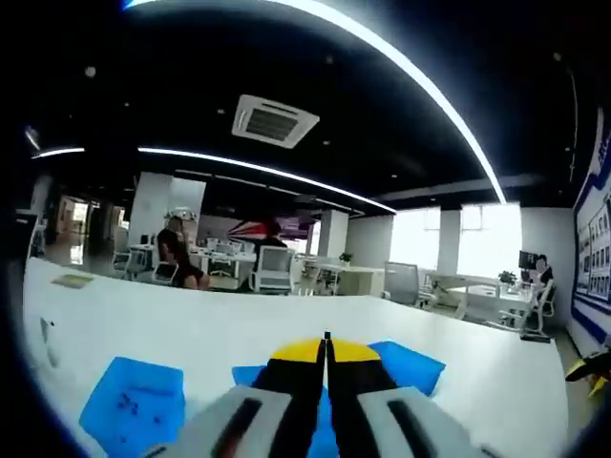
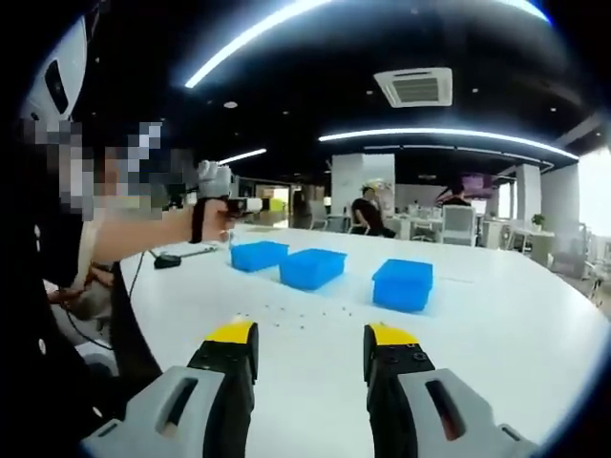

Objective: Pick up the resistors one by one and place each resistor into its matching bin, sorting the parts by color and model until every resistor is separated into the correct bin for its type

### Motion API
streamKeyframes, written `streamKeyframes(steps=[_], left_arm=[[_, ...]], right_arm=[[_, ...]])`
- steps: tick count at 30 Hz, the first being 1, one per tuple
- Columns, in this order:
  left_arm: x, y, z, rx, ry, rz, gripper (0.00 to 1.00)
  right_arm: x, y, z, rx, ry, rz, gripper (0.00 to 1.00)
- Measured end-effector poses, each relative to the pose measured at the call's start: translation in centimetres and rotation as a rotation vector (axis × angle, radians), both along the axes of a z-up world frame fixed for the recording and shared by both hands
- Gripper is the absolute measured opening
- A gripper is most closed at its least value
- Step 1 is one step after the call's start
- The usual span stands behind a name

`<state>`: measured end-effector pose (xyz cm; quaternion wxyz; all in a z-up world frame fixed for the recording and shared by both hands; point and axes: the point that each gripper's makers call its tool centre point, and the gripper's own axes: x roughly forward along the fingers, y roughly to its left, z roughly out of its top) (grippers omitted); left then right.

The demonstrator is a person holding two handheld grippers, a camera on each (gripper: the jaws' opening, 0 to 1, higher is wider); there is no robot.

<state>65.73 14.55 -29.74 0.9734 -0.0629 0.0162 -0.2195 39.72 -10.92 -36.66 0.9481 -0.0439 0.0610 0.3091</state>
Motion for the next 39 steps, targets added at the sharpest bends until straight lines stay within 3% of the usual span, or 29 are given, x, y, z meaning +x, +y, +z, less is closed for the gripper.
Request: streamKeyframes(steps=[3, 5, 9, 11, 12, 13, 14, 20, 23, 24, 29, 31, 35, 39], left_arm=[[2.0, -0.2, -0.1, 0.003, 0.016, 0.015, 0.05], [3.0, -0.4, -0.5, 0.073, 0.017, 0.026, 0.05], [4.1, -0.7, -0.8, 0.066, 0.034, 0.034, 0.05], [4.3, -0.8, -1.2, 0.085, 0.043, 0.043, 0.17], [4.4, -0.4, -1.6, 0.139, 0.039, 0.07, 0.27], [4.3, -0.6, -1.7, 0.13, 0.039, 0.066, 0.4], [4.1, -0.6, -1.8, 0.134, 0.04, 0.06, 0.46], [1.9, -0.3, -2.3, 0.123, 0.036, 0.033, 0.54], [-0.2, -0.4, -2.6, 0.118, 0.036, -0.002, 0.56], [-1.5, -0.9, -3.0, 0.147, 0.035, -0.052, 0.56], [-6.6, -2.0, -3.8, 0.168, 0.043, -0.143, 0.57], [-9.5, -2.3, -4.4, 0.204, 0.052, -0.192, 0.57], [-14.4, -2.0, -4.5, 0.208, 0.045, -0.237, 0.57], [-18.5, -0.6, -4.2, 0.187, 0.029, -0.233, 0.54]], right_arm=[[0.0, -0.3, 0.1, 0.003, -0.001, -0.009, 0.46], [0.0, -0.5, 0.0, 0.003, 0.001, -0.014, 0.46], [0.0, -0.5, -0.2, 0.004, 0.004, -0.016, 0.46], [0.0, -0.6, -0.2, 0.007, 0.005, -0.018, 0.46], [0.0, -0.5, -0.3, 0.009, 0.007, -0.018, 0.46], [0.0, -0.5, -0.3, 0.01, 0.008, -0.016, 0.46], [0.0, -0.5, -0.4, 0.009, 0.009, -0.015, 0.46], [0.4, -0.1, -0.8, 0.002, 0.017, -0.003, 0.46], [0.6, 0.1, -0.7, 0.0, 0.014, 0.007, 0.46], [0.8, 0.3, -0.6, -0.002, 0.011, 0.011, 0.46], [1.3, 0.9, 0.0, 0.0, 0.0, 0.038, 0.46], [1.4, 1.2, 0.5, 0.018, -0.001, 0.053, 0.46], [1.6, 1.5, 0.9, 0.006, -0.015, 0.065, 0.46], [1.8, 1.7, 1.0, -0.006, -0.016, 0.074, 0.47]])
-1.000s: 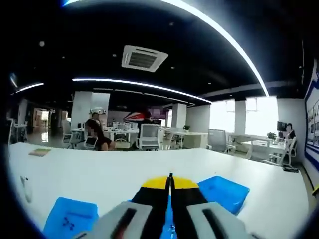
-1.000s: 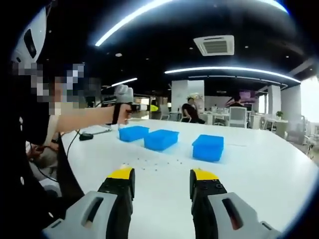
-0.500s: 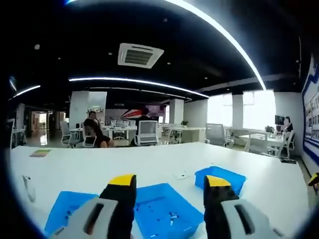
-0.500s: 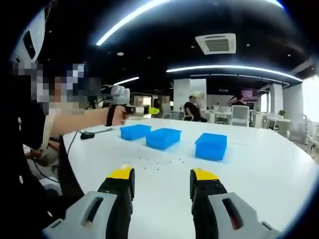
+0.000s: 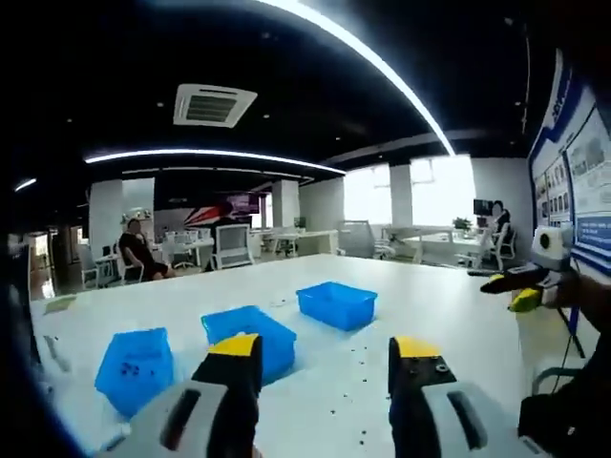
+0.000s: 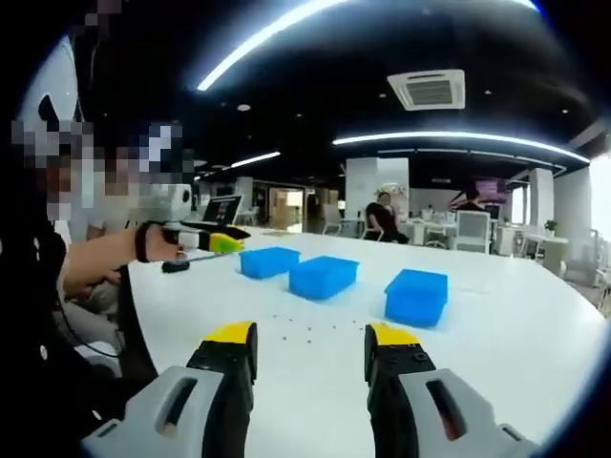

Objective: Pick up the resistors one by one and place each resistor into its matching bin, sorting the parts by color and model until every resistor is separated into the correct bin for its type

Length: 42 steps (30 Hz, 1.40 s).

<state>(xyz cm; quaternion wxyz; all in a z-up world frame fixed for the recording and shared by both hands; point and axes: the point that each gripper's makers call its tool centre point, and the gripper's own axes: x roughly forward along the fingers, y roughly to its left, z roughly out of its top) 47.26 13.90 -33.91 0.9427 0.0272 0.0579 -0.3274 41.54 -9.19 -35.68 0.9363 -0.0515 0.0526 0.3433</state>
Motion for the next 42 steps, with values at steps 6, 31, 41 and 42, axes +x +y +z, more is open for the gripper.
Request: streamKeyframes(steps=[6, 31, 41, 42], left_arm=[[-4.0, 2.6, -1.0, 0.02, -0.021, 0.04, 0.57], [-9.9, 5.0, -4.4, 0.032, 0.043, 0.097, 0.66], [-10.5, 5.4, -4.1, 0.018, 0.055, 0.09, 0.65], [-10.6, 5.5, -4.2, 0.019, 0.057, 0.092, 0.65]], right_arm=[[0.1, 0.6, -0.1, -0.024, 0.002, 0.022, 0.47], [0.5, 1.4, 0.0, -0.238, 0.041, 0.191, 0.49], [1.9, 2.9, 0.9, -0.417, 0.049, 0.341, 0.47], [2.1, 3.2, 0.9, -0.437, 0.057, 0.363, 0.47]])
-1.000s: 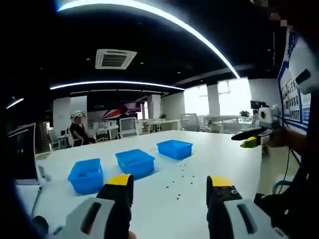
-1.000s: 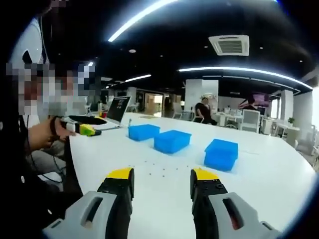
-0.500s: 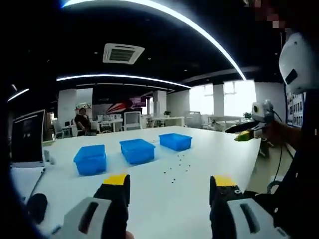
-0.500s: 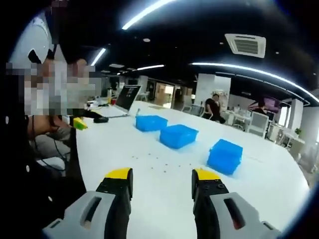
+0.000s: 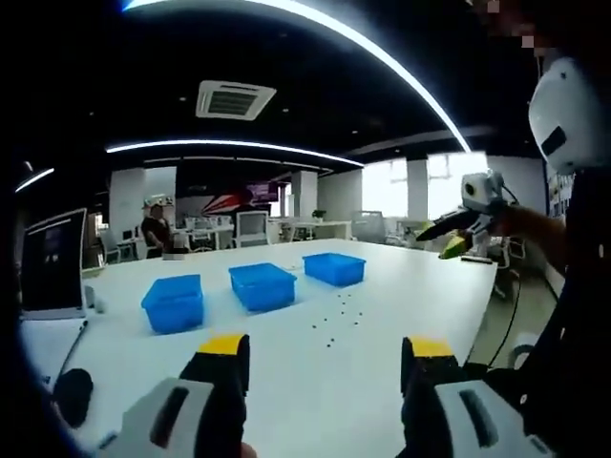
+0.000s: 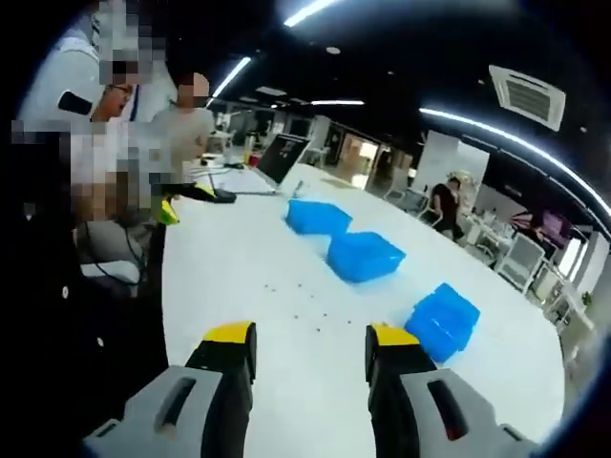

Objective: Pick up the resistors one by one and place each resistor into its matching bin, sorting the parts by color and model until every resistor is separated into the correct bin for its type

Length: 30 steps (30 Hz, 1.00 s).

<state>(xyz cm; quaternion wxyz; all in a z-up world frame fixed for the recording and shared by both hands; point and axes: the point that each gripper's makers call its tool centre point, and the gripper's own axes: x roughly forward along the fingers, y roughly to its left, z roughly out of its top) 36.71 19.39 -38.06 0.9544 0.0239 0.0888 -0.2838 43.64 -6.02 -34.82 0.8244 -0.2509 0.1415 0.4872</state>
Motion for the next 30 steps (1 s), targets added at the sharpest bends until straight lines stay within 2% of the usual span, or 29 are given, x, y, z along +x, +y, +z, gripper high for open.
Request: streamKeyframes(steps=[1, 5, 7, 9, 17, 20, 30], left_arm=[[-0.1, 0.0, 0.0, 0.002, 0.001, 0.0, 0.65], [-0.4, 0.3, -0.5, 0.043, 0.009, 0.01, 0.64], [-0.7, 0.1, -0.3, 0.001, 0.019, 0.005, 0.63], [-0.9, -0.1, -0.3, -0.009, 0.024, 0.0, 0.64], [-1.4, 0.1, -0.7, 0.018, 0.043, 0.003, 0.62], [-1.7, 0.2, -0.9, 0.046, 0.051, -0.001, 0.62], [-2.4, -0.1, -1.5, 0.05, 0.094, -0.014, 0.62]], right_arm=[[0.1, 0.1, 0.0, -0.007, 0.003, 0.007, 0.47], [0.9, 1.1, -1.0, -0.125, 0.031, 0.082, 0.46], [1.2, 1.6, -1.7, -0.188, 0.047, 0.122, 0.45], [1.5, 2.1, -2.3, -0.234, 0.059, 0.152, 0.44], [3.1, 4.1, -4.0, -0.335, 0.121, 0.232, 0.37], [4.0, 4.7, -5.1, -0.387, 0.146, 0.268, 0.37], [5.4, 6.3, -9.2, -0.512, 0.205, 0.333, 0.31]])
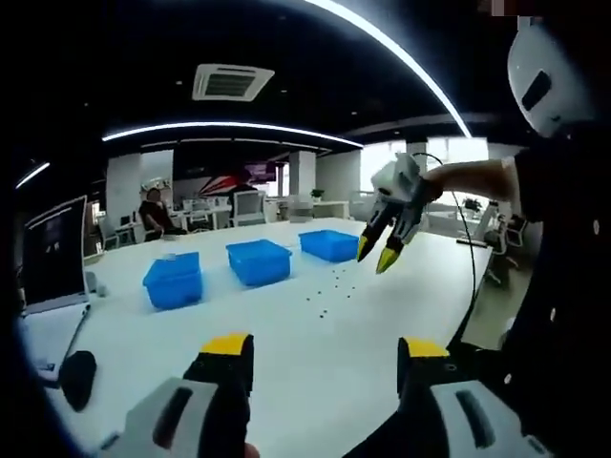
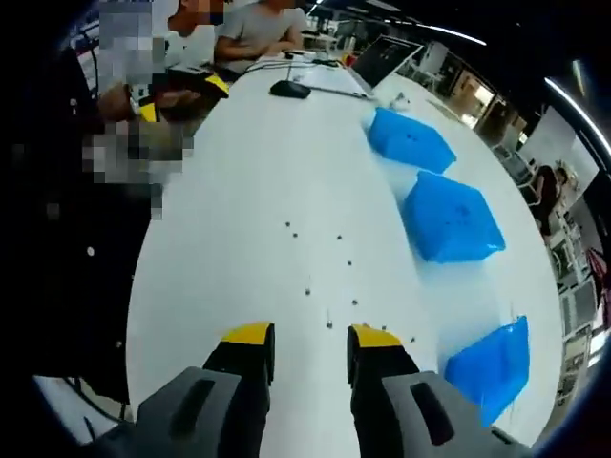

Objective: Pick up the resistors one by one and place each resistor into its matching bin, sorting the parts by color and model until every resistor is separated into the correct bin for its type

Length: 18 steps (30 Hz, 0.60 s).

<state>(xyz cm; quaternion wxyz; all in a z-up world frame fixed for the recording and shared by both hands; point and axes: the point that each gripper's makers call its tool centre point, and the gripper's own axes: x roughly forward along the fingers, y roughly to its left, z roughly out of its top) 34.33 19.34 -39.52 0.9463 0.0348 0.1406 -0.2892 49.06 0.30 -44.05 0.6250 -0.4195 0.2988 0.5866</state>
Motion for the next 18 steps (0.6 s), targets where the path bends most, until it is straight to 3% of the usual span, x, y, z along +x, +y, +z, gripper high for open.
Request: streamKeyframes(steps=[8, 18], left_arm=[[-0.4, -0.5, -0.5, 0.012, 0.023, -0.017, 0.61], [-0.3, -0.2, -0.7, -0.007, 0.03, -0.003, 0.6]], right_arm=[[1.8, 0.1, -3.0, -0.082, 0.04, -0.003, 0.25], [2.7, 0.2, -4.1, -0.111, 0.08, -0.018, 0.17]])
